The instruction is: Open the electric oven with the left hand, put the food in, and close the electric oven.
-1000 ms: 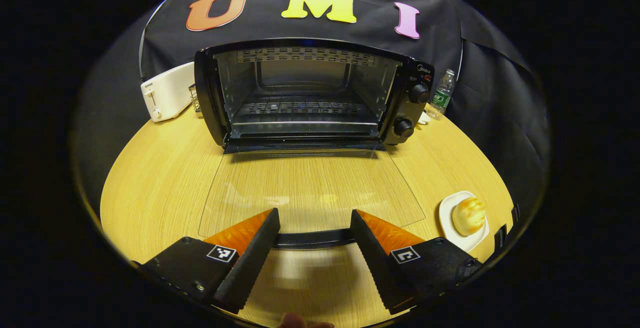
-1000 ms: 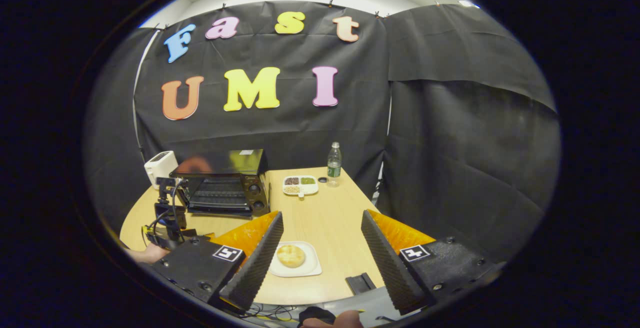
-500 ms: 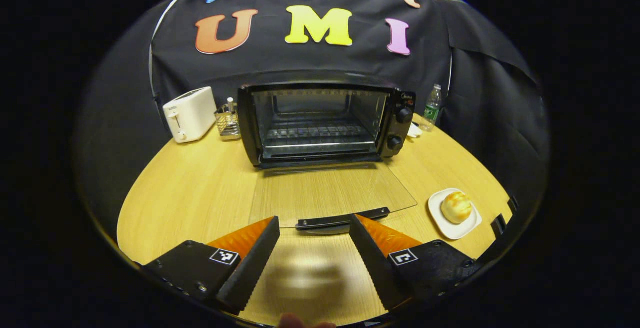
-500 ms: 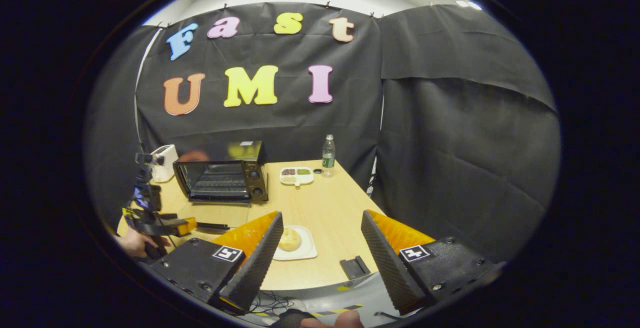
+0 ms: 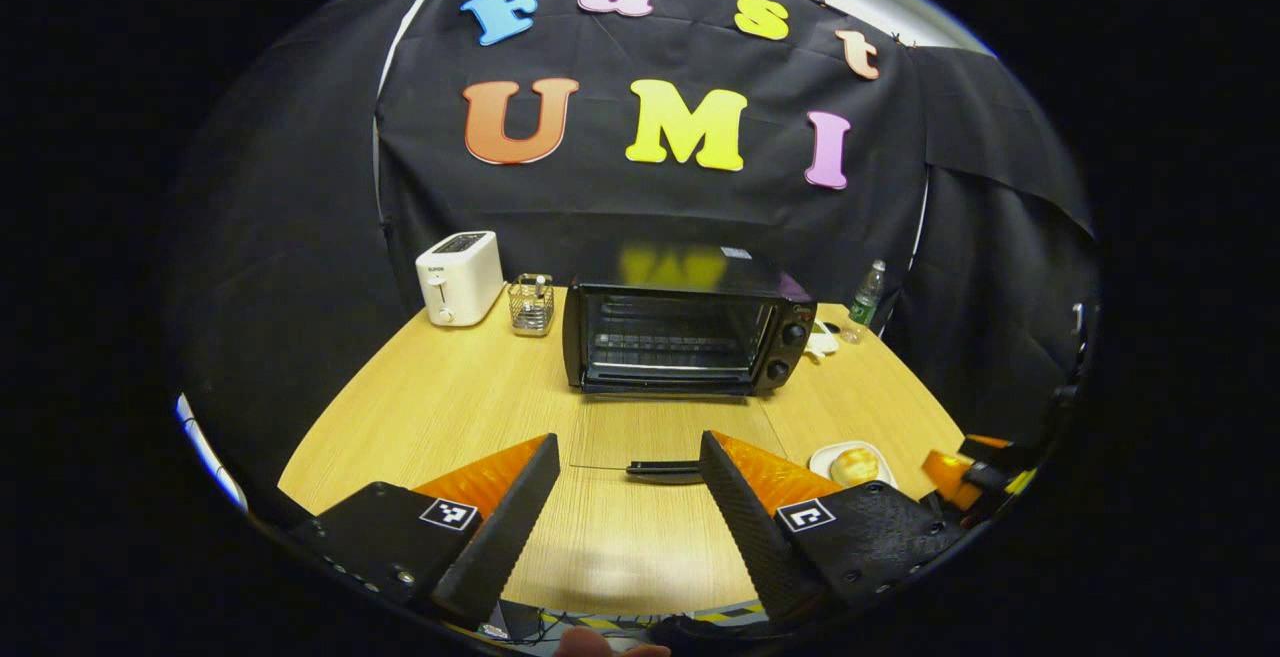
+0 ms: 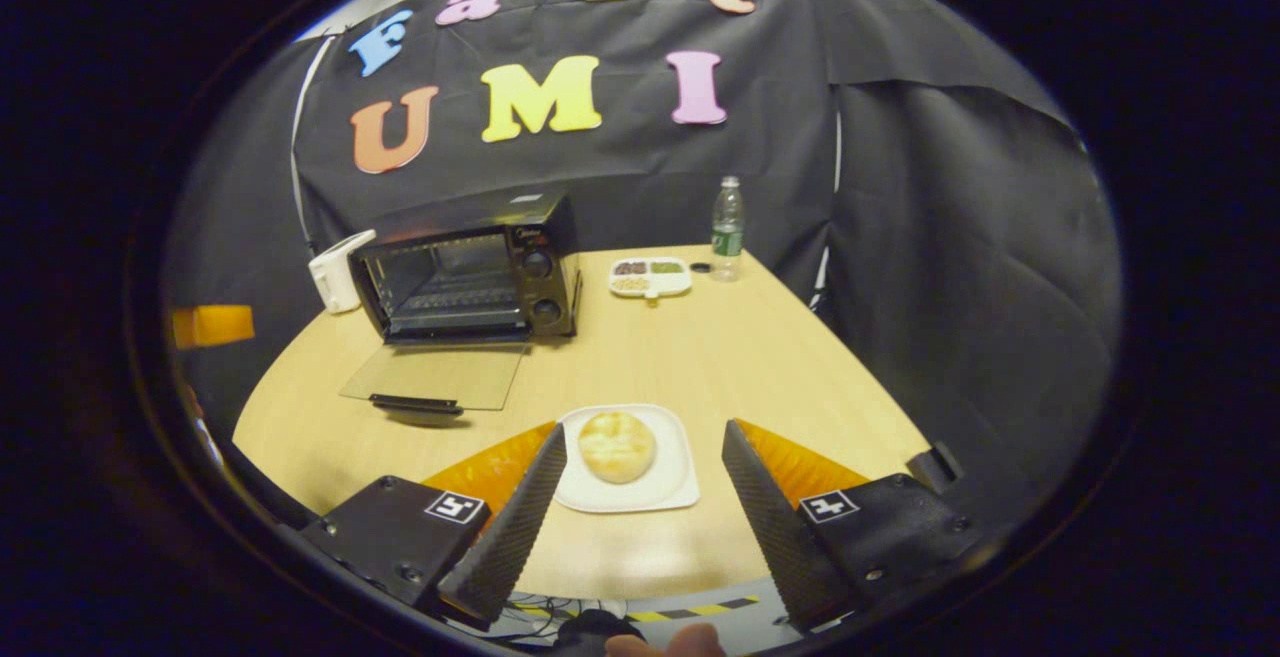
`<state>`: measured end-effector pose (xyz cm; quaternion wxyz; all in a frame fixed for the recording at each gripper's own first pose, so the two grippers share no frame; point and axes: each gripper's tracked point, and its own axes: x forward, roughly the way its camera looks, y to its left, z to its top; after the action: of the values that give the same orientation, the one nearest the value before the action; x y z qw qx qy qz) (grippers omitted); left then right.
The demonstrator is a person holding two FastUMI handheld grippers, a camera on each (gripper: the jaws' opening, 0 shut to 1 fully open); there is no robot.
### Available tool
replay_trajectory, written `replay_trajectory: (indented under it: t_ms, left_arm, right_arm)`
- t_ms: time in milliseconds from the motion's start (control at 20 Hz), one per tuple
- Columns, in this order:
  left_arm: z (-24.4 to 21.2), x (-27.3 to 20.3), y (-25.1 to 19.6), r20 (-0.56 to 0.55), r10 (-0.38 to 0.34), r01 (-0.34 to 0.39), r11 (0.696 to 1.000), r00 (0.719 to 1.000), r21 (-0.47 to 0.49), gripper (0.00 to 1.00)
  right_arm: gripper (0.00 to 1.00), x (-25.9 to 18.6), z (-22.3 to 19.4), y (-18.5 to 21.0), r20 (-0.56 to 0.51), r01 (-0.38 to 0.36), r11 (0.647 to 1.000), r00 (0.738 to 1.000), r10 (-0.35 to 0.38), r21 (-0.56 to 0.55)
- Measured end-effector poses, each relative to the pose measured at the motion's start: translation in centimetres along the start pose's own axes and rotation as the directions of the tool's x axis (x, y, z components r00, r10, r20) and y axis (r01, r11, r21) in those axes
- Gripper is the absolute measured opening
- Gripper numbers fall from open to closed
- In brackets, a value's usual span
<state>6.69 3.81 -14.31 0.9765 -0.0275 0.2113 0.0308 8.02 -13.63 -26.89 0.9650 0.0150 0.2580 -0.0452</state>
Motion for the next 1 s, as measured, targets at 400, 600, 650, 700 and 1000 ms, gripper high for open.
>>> replay_trajectory:
  t_ms: [400,600,650,700,1000]
  left_arm:
    - [3.6,-0.6,-0.6,0.044,0.057,-0.057,0.998,0.997,-0.015,0.93]
    - [3.3,-0.1,-0.3,0.019,0.068,-0.068,0.998,0.998,-0.002,0.93]
    - [3.4,-0.1,-0.2,0.018,0.065,-0.065,0.998,0.998,-0.003,0.93]
    - [3.5,-0.1,-0.2,0.016,0.062,-0.062,0.998,0.998,-0.001,0.93]
    - [3.6,0.0,0.5,0.01,0.042,-0.042,0.999,0.999,-0.001,0.93]
  right_arm:
    - [0.98,8.7,-5.1,-0.5,-0.157,-0.06,0.998,0.986,0.056,-0.022]
    - [0.98,9.6,-6.4,-0.4,-0.192,-0.069,0.997,0.98,0.06,-0.04]
    - [0.98,9.9,-6.6,-0.2,-0.196,-0.072,0.996,0.979,0.062,-0.043]
    - [0.99,9.9,-6.9,-0.1,-0.201,-0.074,0.996,0.977,0.063,-0.049]
    - [0.77,9.5,-6.2,-0.1,-0.192,-0.052,0.998,0.98,0.045,-0.032]
